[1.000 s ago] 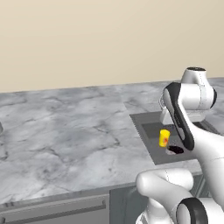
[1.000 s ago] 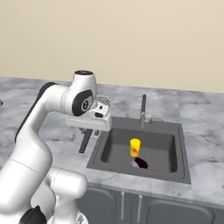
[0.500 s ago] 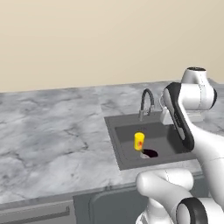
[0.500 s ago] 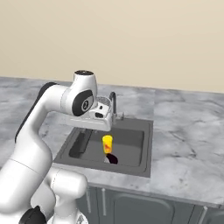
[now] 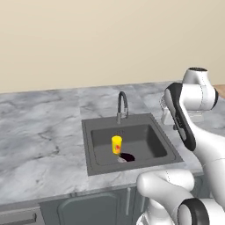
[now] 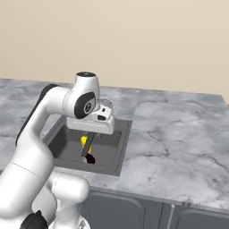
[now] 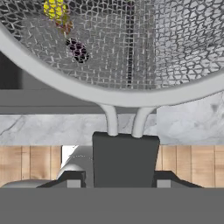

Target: Pick the cup and strainer and place them in the sink. Then turn on the water.

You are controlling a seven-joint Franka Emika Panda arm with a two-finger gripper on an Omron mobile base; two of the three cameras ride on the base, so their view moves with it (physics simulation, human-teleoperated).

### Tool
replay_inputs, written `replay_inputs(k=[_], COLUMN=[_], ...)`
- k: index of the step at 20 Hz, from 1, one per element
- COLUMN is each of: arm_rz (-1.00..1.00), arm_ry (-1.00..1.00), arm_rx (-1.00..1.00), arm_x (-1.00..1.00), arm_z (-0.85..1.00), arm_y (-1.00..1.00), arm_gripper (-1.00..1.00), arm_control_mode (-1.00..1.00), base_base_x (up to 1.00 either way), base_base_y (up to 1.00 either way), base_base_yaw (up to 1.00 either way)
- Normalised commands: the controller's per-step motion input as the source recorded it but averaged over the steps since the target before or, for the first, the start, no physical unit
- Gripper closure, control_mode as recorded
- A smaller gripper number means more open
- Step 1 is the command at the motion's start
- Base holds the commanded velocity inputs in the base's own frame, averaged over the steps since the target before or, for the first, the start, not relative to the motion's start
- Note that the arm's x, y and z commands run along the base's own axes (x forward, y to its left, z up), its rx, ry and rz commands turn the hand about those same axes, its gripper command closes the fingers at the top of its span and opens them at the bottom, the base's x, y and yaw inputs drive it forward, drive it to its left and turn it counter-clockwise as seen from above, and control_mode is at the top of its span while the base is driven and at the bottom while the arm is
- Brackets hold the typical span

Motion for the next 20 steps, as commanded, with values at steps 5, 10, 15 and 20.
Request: replay_inputs(k=[5, 10, 15, 20], arm_rz=[0.00, 0.00, 0.00, 0.00], arm_ry=[0.00, 0.00, 0.00, 0.00], arm_rx=[0.00, 0.00, 0.00, 0.00], arm_x=[0.00, 0.00, 0.00, 0.00], arm_z=[0.00, 0.00, 0.00, 0.00], arm_y=[0.00, 0.00, 0.00, 0.00], arm_gripper=[1.00, 1.00, 1.00, 1.00], arm_control_mode=[1.00, 1.00, 1.00, 1.00], base_base_x=[0.00, 0.08, 0.07, 0.15], base_base_y=[-0.32, -0.32, -0.43, -0.27], base_base_yaw=[0.00, 0.00, 0.00, 0.00])
